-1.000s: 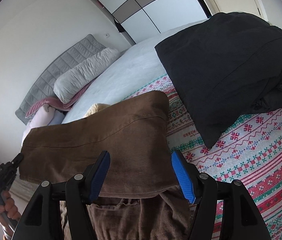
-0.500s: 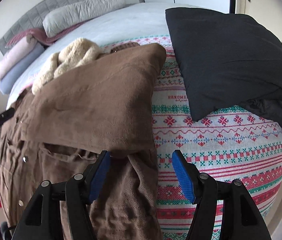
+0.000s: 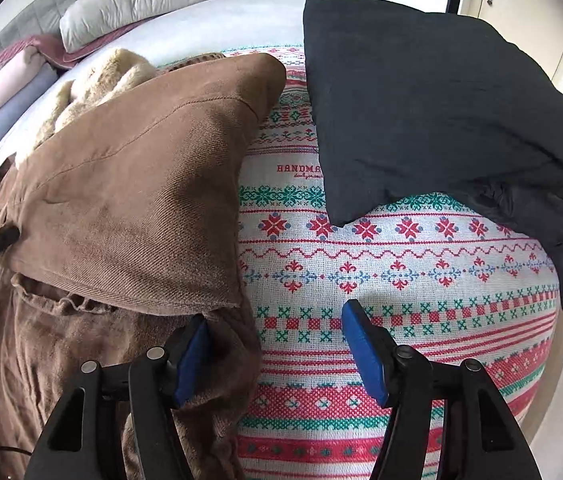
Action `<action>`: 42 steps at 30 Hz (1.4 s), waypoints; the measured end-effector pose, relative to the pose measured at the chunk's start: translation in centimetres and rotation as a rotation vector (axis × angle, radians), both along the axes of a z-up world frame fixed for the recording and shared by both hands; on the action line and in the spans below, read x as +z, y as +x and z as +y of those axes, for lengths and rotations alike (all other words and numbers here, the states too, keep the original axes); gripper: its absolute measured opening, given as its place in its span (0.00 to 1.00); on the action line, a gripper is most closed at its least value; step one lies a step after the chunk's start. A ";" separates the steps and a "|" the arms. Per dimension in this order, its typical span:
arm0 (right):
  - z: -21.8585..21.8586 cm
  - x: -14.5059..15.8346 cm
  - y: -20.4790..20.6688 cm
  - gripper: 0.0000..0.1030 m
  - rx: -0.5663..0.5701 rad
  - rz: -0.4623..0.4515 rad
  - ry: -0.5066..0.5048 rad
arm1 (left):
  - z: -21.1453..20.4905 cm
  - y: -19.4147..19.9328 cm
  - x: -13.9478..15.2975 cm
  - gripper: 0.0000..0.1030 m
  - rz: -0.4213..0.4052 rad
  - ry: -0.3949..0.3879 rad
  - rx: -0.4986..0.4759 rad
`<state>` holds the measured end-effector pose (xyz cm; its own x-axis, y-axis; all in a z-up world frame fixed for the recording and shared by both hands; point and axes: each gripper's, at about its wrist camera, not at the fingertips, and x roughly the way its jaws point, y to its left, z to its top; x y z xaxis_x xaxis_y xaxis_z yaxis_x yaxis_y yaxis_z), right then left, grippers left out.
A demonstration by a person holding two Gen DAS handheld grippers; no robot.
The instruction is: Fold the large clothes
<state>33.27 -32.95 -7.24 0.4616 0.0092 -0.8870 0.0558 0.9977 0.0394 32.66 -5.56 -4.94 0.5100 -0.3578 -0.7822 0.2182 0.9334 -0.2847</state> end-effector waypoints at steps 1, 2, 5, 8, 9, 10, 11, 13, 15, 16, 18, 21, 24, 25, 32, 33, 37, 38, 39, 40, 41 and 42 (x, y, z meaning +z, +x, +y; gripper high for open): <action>0.0 1.1 -0.5 0.62 0.007 -0.028 0.011 | 0.1 0.0 0.5 0.35 -0.020 0.002 0.004; -0.1 2.2 -0.9 0.62 0.009 -0.063 0.027 | 0.4 0.0 1.0 0.39 -0.043 0.002 0.008; -0.5 5.5 -1.6 0.62 -0.030 -0.183 0.117 | 0.7 0.4 2.1 0.46 -0.090 -0.011 0.013; -0.4 6.8 -0.7 0.62 -0.056 -0.247 0.213 | 0.5 1.6 2.2 0.46 -0.096 0.040 0.037; -0.1 6.7 -0.3 0.62 -0.064 -0.252 0.213 | 0.9 2.1 2.2 0.46 -0.100 0.063 0.075; 0.0 6.3 0.0 0.62 -0.084 -0.243 0.210 | 1.7 2.7 2.0 0.46 -0.092 0.056 0.112; 0.3 5.6 0.3 0.62 -0.095 -0.226 0.217 | 2.7 3.3 1.7 0.47 -0.070 0.014 0.141; 1.4 4.1 1.7 0.62 -0.080 -0.175 0.245 | 4.8 4.9 0.7 0.47 -0.019 -0.096 0.181; 1.8 3.2 2.0 0.62 -0.066 -0.157 0.254 | 6.1 6.4 0.0 0.46 -0.007 -0.155 0.183; 2.0 3.0 2.1 0.62 -0.059 -0.159 0.255 | 6.3 7.1 -0.2 0.46 -0.008 -0.153 0.176; 2.3 2.6 2.2 0.62 -0.052 -0.162 0.261 | 5.8 8.2 -0.5 0.46 -0.019 -0.124 0.131; 2.5 2.1 2.4 0.62 -0.051 -0.166 0.252 | 4.6 9.2 -0.9 0.41 -0.034 -0.087 0.067; 2.6 1.8 2.5 0.62 -0.051 -0.173 0.233 | 4.2 9.4 -0.8 0.09 -0.037 -0.086 0.066; 2.6 1.8 2.6 0.62 -0.054 -0.180 0.225 | 4.2 8.9 -0.3 0.09 -0.070 -0.093 0.078; 2.4 3.8 2.0 0.62 -0.100 -0.329 0.177 | 2.4 6.7 2.1 0.14 -0.158 0.140 0.248; 2.5 3.9 2.1 0.62 -0.101 -0.329 0.172 | 2.4 6.7 2.0 0.14 -0.148 0.153 0.248; 3.3 5.0 3.3 0.52 -0.077 -0.345 0.131 | 2.0 4.5 3.7 0.17 -0.261 0.098 0.206; 3.8 5.1 4.0 0.47 -0.068 -0.344 0.119 | 1.6 4.5 3.8 0.18 -0.267 0.084 0.174; 4.3 5.1 4.9 0.35 -0.058 -0.338 0.121 | 1.2 4.5 3.5 0.18 -0.259 0.071 0.144; 4.7 4.8 5.8 0.24 -0.045 -0.328 0.138 | 0.8 4.7 3.0 0.18 -0.239 0.061 0.117; 5.0 4.4 6.9 0.20 -0.037 -0.320 0.151 | 0.2 5.1 2.2 0.18 -0.211 0.059 0.091; 5.4 3.8 7.7 0.18 -0.032 -0.317 0.145 | -0.2 5.3 1.2 0.18 -0.178 0.063 0.067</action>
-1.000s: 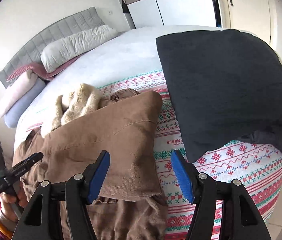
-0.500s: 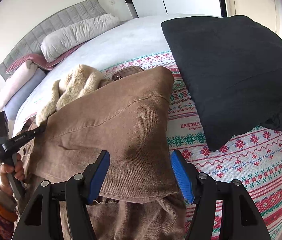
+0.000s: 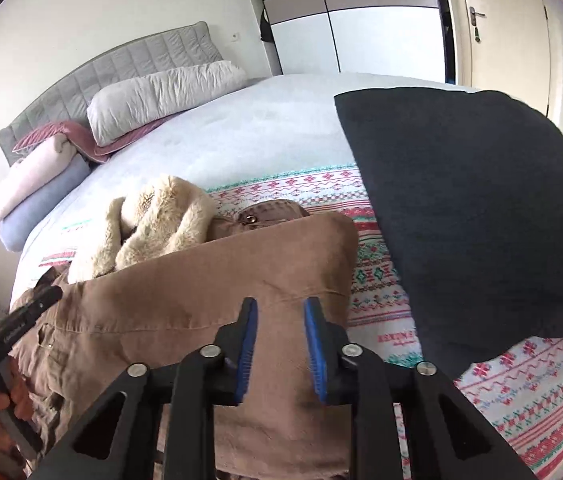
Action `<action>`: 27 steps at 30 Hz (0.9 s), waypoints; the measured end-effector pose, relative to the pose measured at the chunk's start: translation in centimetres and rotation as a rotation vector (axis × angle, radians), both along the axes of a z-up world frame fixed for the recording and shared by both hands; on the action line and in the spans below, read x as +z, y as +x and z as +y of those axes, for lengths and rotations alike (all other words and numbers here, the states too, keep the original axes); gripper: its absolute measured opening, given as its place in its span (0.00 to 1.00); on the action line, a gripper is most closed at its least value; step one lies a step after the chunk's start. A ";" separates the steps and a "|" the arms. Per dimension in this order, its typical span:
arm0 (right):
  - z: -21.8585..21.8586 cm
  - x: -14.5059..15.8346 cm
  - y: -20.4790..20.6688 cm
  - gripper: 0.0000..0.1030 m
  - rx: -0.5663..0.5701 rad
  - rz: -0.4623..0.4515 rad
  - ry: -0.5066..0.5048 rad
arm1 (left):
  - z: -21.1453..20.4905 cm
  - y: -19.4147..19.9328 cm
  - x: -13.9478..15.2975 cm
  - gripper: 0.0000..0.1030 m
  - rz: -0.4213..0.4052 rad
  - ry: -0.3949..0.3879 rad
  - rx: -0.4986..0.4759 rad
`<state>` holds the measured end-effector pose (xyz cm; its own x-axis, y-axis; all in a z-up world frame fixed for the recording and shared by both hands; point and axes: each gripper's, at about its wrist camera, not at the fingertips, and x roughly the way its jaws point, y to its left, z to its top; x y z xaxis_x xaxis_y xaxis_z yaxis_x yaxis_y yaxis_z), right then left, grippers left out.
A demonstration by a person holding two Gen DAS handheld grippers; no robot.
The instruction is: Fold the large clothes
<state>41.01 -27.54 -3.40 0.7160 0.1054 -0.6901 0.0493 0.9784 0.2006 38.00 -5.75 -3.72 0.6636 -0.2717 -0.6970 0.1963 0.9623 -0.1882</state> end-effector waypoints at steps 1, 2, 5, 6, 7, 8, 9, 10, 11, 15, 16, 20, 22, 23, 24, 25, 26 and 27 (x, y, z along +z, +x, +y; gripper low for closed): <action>0.3 -0.7 1.1 0.17 -0.005 0.011 -0.030 | -0.5 0.2 -1.1 0.18 0.035 0.009 -0.014; 0.5 -1.8 2.2 0.17 -0.017 0.043 -0.072 | -0.9 0.3 -2.1 0.20 0.067 0.019 -0.022; -1.0 -6.1 5.3 0.04 -0.077 0.178 -0.130 | -0.8 0.0 -3.5 0.21 0.066 -0.010 -0.038; -1.9 -6.7 5.7 0.03 -0.094 0.170 -0.090 | -0.6 0.1 -3.5 0.21 0.069 -0.024 -0.042; -2.7 -6.8 6.0 0.03 -0.114 0.156 -0.057 | -0.5 0.1 -3.5 0.21 0.072 -0.038 -0.048; -3.3 -7.0 6.3 0.02 -0.126 0.155 -0.035 | -0.4 0.1 -3.5 0.21 0.076 -0.049 -0.053; -4.0 -7.1 6.5 0.01 -0.134 0.156 -0.001 | -0.3 0.1 -3.5 0.22 0.077 -0.057 -0.055; -4.6 -7.0 6.5 0.01 -0.137 0.152 0.037 | -0.2 -0.2 -3.2 0.24 0.079 -0.066 -0.058; -5.1 -6.8 6.3 0.01 -0.137 0.144 0.072 | 0.0 -0.4 -3.0 0.30 0.087 -0.078 -0.064; -7.7 -5.3 3.4 0.07 -0.175 0.100 0.186 | 1.0 -2.9 -0.8 0.64 0.074 -0.088 -0.089; -8.1 -4.8 2.5 0.09 -0.170 0.092 0.194 | 1.3 -3.7 -0.2 0.67 0.063 -0.079 -0.093; -8.0 -3.3 -1.2 0.20 -0.138 0.105 0.162 | 2.9 -5.9 1.7 0.77 0.094 -0.050 -0.069; -7.3 -2.5 -2.9 0.32 -0.120 0.112 0.148 | 4.0 -6.8 2.4 0.79 0.124 -0.036 -0.030; -6.9 -2.0 -3.9 0.37 -0.112 0.119 0.143 | 4.7 -7.2 2.8 0.80 0.138 -0.027 -0.007; -6.4 -1.5 -4.8 0.50 -0.109 0.123 0.138 | 5.5 -7.7 3.1 0.81 0.147 -0.024 0.015; -5.6 -1.0 -5.6 0.58 -0.103 0.126 0.129 | 6.3 -8.1 3.4 0.82 0.156 -0.020 0.040; -4.9 -0.5 -6.4 0.59 -0.090 0.127 0.120 | 7.1 -8.6 3.6 0.84 0.168 -0.015 0.070; -4.2 0.0 -7.0 0.62 -0.079 0.135 0.108 | 8.1 -9.1 3.8 0.86 0.177 -0.012 0.100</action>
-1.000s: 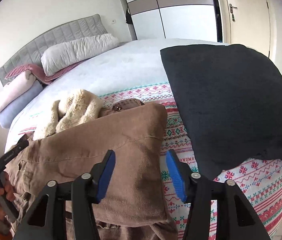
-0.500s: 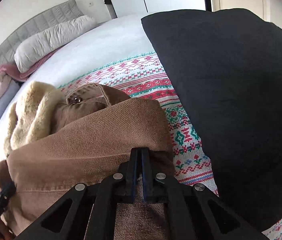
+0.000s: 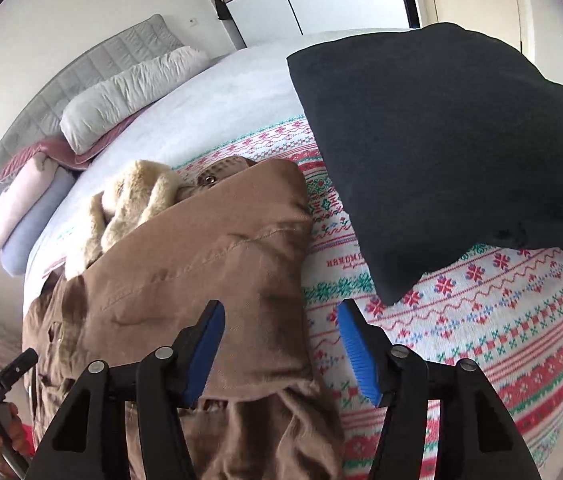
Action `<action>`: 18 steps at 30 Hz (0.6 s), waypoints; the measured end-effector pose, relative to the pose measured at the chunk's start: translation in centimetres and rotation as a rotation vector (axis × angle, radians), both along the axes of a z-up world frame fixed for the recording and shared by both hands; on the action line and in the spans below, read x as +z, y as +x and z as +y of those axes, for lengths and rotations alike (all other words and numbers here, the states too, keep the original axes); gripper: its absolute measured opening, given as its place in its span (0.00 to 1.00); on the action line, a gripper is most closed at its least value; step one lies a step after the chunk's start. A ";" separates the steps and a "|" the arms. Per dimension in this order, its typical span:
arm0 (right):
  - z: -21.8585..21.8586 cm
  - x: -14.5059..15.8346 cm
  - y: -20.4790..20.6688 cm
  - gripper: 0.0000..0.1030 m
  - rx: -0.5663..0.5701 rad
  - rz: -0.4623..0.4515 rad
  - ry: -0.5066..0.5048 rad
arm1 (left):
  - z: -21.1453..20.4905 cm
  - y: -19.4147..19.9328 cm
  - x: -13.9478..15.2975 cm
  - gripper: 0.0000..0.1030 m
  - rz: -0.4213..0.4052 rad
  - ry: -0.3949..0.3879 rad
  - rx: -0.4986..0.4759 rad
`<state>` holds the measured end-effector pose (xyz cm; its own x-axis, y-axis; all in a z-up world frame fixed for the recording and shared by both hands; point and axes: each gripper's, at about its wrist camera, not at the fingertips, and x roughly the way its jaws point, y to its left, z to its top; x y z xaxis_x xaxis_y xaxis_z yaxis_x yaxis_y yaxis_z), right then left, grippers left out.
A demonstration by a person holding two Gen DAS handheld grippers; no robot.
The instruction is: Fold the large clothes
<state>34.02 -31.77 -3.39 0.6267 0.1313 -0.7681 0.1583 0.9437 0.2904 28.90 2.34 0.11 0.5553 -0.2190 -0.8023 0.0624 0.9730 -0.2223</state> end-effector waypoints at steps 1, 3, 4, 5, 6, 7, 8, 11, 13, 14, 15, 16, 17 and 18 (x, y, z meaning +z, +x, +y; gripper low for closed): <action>0.8 0.3 -0.5 0.65 0.013 0.014 -0.010 | 1.0 -0.4 0.2 0.87 0.009 0.014 0.037; 2.6 1.1 -1.3 0.67 0.040 0.025 -0.010 | 3.0 -1.2 0.4 0.89 0.024 0.050 0.129; 3.3 1.4 -1.8 0.68 0.053 0.021 -0.004 | 4.1 -1.5 0.3 0.89 0.031 0.051 0.169; 4.0 1.6 -2.2 0.69 0.065 0.015 -0.001 | 5.4 -1.8 0.1 0.89 0.042 0.038 0.207; 4.7 1.8 -2.6 0.71 0.072 0.012 -0.002 | 6.7 -2.1 -0.2 0.89 0.049 0.011 0.245; 5.4 1.8 -3.0 0.73 0.080 0.013 -0.008 | 8.1 -2.3 -0.6 0.89 0.047 -0.025 0.285; 6.0 1.7 -3.3 0.73 0.092 0.015 -0.014 | 9.5 -2.6 -1.1 0.90 0.045 -0.055 0.327; 7.7 1.0 -3.5 0.74 0.125 0.024 -0.022 | 13.4 -3.0 -2.7 0.90 0.059 -0.098 0.441; 8.4 0.4 -3.4 0.74 0.141 0.047 -0.011 | 15.9 -3.3 -3.5 0.90 0.045 -0.142 0.491; 8.5 0.1 -3.4 0.74 0.143 0.053 0.000 | 17.2 -3.6 -3.8 0.90 0.037 -0.172 0.508; 8.6 -0.1 -3.4 0.74 0.141 0.056 0.008 | 18.6 -3.8 -4.1 0.90 0.032 -0.206 0.530; 8.5 -0.2 -3.4 0.74 0.132 0.060 0.009 | 20.0 -4.1 -4.5 0.90 0.029 -0.245 0.559; 8.5 -0.2 -3.4 0.74 0.121 0.063 0.006 | 21.3 -4.4 -4.9 0.90 0.028 -0.284 0.588; 8.4 -0.3 -3.3 0.74 0.111 0.064 0.002 | 22.6 -4.7 -5.3 0.90 0.030 -0.322 0.615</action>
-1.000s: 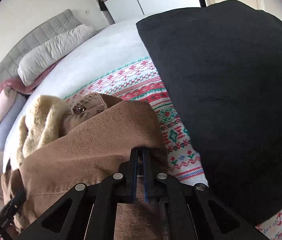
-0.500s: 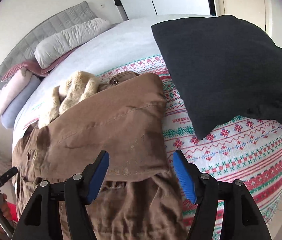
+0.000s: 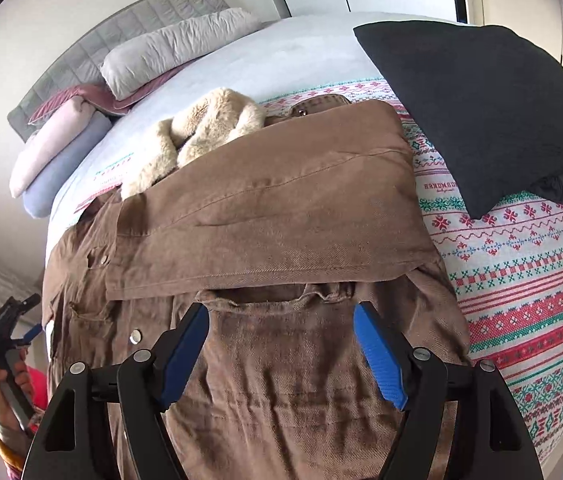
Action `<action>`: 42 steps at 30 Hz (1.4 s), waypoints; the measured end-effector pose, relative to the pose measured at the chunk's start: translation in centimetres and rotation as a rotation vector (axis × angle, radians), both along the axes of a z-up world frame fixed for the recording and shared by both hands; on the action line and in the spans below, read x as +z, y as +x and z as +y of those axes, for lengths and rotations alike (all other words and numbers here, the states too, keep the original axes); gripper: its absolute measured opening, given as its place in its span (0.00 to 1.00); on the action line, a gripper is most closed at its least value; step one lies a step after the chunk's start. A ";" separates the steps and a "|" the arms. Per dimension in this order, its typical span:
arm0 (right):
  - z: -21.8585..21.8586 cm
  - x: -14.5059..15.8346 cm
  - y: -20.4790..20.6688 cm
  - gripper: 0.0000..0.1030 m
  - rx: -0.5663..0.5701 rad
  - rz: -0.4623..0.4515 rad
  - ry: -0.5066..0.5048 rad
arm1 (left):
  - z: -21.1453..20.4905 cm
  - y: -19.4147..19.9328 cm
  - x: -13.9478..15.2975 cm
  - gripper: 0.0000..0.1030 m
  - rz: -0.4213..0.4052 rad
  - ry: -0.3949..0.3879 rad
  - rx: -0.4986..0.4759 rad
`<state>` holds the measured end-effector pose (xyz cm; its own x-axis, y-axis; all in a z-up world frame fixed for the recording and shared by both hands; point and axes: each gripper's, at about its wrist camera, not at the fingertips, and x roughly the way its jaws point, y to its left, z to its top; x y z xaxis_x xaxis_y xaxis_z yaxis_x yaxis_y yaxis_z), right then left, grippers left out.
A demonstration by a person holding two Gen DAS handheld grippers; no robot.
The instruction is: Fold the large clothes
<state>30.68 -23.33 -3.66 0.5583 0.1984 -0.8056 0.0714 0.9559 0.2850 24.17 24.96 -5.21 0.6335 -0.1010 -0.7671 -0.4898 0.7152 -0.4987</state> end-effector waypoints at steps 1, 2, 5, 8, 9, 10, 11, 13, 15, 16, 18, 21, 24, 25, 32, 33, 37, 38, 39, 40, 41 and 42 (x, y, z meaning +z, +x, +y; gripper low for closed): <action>-0.1 -0.1 0.0 0.74 -0.009 0.001 -0.001 | 1.3 -0.2 -0.4 0.90 0.001 -0.032 0.025; -0.2 -0.1 0.0 0.74 -0.019 0.003 0.000 | 2.5 -0.4 -0.9 0.89 0.003 -0.060 0.048; -0.6 -0.5 0.1 0.74 -0.044 0.014 0.009 | 6.4 -1.1 -2.7 0.89 0.006 -0.142 0.137; -0.5 -0.8 0.3 0.74 -0.048 0.027 0.010 | 9.8 -1.7 -5.2 0.85 0.015 -0.241 0.215; -0.4 -0.8 0.3 0.74 -0.047 0.028 0.008 | 10.6 -1.8 -6.0 0.85 0.017 -0.272 0.237; -0.3 -0.8 0.3 0.74 -0.045 0.028 0.005 | 11.4 -2.0 -6.7 0.84 0.011 -0.306 0.255; -0.1 -0.8 0.3 0.74 -0.043 0.028 0.001 | 12.1 -2.2 -7.4 0.84 -0.003 -0.344 0.268; 0.3 -0.7 0.3 0.74 -0.034 0.024 -0.004 | 13.6 -2.2 -8.8 0.82 -0.035 -0.411 0.298; 0.9 -0.6 0.3 0.74 -0.021 0.020 -0.007 | 14.6 -2.1 -10.2 0.76 -0.069 -0.465 0.327; 1.2 -0.5 0.3 0.74 -0.011 0.018 -0.010 | 15.1 -2.1 -10.8 0.72 -0.085 -0.481 0.339; 1.9 -0.5 0.3 0.74 0.014 0.019 -0.018 | 15.7 -2.2 -12.2 0.56 -0.144 -0.530 0.363; 2.9 -0.5 0.2 0.74 0.045 0.018 -0.032 | 16.1 -3.1 -12.0 0.26 -0.218 -0.522 0.433; 3.6 -0.6 0.3 0.74 0.062 0.020 -0.037 | 15.1 -3.0 -8.2 0.09 -0.246 -0.341 0.428; 3.7 -0.6 0.3 0.74 0.067 0.021 -0.036 | 15.0 -3.0 -7.0 0.09 -0.262 -0.283 0.422; 4.1 -0.5 0.3 0.74 0.079 0.016 -0.031 | 10.7 -2.1 2.6 0.08 -0.419 0.024 0.238; 4.1 -0.4 0.2 0.74 0.079 0.013 -0.029 | 9.7 -2.0 3.8 0.08 -0.437 0.058 0.207; 3.7 0.0 0.1 0.74 0.072 0.003 -0.014 | 5.8 -1.5 7.6 0.08 -0.499 0.135 0.073; 3.6 0.0 0.1 0.74 0.072 0.001 -0.012 | 4.5 -1.3 8.3 0.08 -0.509 0.154 0.032; 3.5 0.1 0.0 0.74 0.071 -0.001 -0.010 | 3.2 -1.1 9.1 0.08 -0.516 0.179 -0.013; 3.5 0.1 0.0 0.74 0.071 -0.003 -0.008 | 1.8 -0.9 9.8 0.08 -0.521 0.204 -0.061; 3.4 0.2 0.0 0.74 0.070 -0.004 -0.006 | 0.3 -0.6 10.4 0.08 -0.524 0.228 -0.115; 3.3 0.2 0.0 0.74 0.068 -0.005 -0.005 | -1.3 -0.4 10.8 0.08 -0.525 0.250 -0.175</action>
<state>30.63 -20.03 -3.48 0.5474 0.2325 -0.8039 0.0047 0.9598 0.2808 23.80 23.67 5.58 0.9242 -0.0945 -0.3702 -0.0885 0.8896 -0.4482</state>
